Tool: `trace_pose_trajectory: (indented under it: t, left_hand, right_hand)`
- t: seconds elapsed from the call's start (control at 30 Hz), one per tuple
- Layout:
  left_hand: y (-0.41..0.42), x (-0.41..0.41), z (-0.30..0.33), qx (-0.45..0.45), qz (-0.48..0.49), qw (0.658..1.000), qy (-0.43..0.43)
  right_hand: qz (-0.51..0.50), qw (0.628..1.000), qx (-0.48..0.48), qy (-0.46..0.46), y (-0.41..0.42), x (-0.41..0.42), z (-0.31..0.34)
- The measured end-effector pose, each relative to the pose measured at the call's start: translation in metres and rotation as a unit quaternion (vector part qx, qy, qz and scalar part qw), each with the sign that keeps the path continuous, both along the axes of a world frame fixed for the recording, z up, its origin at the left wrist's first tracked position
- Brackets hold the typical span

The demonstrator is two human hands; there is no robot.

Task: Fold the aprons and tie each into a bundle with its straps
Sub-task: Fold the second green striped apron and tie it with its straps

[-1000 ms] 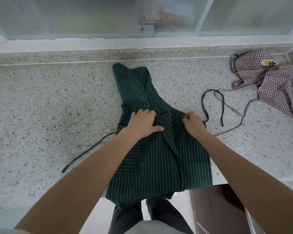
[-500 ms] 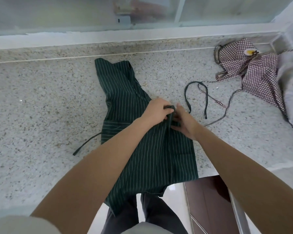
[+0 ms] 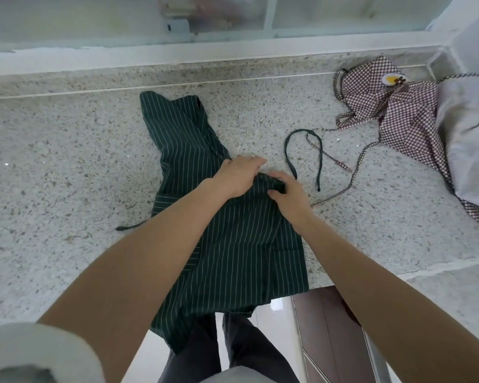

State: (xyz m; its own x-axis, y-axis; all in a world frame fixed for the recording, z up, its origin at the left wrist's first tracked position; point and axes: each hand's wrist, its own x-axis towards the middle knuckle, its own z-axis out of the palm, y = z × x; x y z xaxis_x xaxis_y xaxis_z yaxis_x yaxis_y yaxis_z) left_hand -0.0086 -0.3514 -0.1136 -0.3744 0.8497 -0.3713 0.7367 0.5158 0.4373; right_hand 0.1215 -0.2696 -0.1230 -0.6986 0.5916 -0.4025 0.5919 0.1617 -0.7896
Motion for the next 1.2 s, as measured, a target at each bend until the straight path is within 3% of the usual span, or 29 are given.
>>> trace_pose_trajectory:
  t: [0.1,0.27,0.33,0.5,0.57,0.67,0.87,1.07,1.2]
  left_hand:
    - [0.007,-0.004,-0.002,-0.073,-0.055,0.994,0.061]
    - [0.006,-0.009,-0.003,-0.105,-0.068,0.99,0.059]
    - [0.006,-0.012,-0.001,-0.096,-0.077,0.99,0.063]
    - [0.0,-0.022,0.01,-0.035,-0.078,0.996,0.03]
    - [-0.003,-0.025,0.012,-0.016,-0.055,0.998,-0.001]
    - [-0.005,-0.024,0.012,-0.001,0.004,1.0,-0.016]
    - [0.005,-0.022,0.018,-0.042,0.006,0.997,0.061]
    - [-0.003,-0.034,0.021,-0.021,0.063,0.994,-0.091]
    - [0.0,-0.03,0.023,-0.047,0.05,0.997,0.035]
  right_hand:
    - [0.009,0.997,0.073,-0.01,0.004,0.001,0.002]
    - [0.038,0.994,0.079,-0.059,0.017,0.01,0.004]
    - [0.096,0.986,0.095,-0.095,0.018,0.012,0.001]
    - [0.032,0.988,0.12,-0.094,0.018,0.011,-0.002]
    - [0.029,0.991,0.09,-0.095,0.015,0.006,0.0]
    - [-0.037,0.997,-0.027,-0.066,0.014,-0.001,0.003]
    - [-0.132,0.982,-0.136,-0.004,0.014,-0.003,0.006]
    - [-0.181,0.96,-0.215,0.01,0.01,-0.001,0.002]
    - [-0.123,0.979,-0.163,-0.013,0.01,-0.003,0.0]
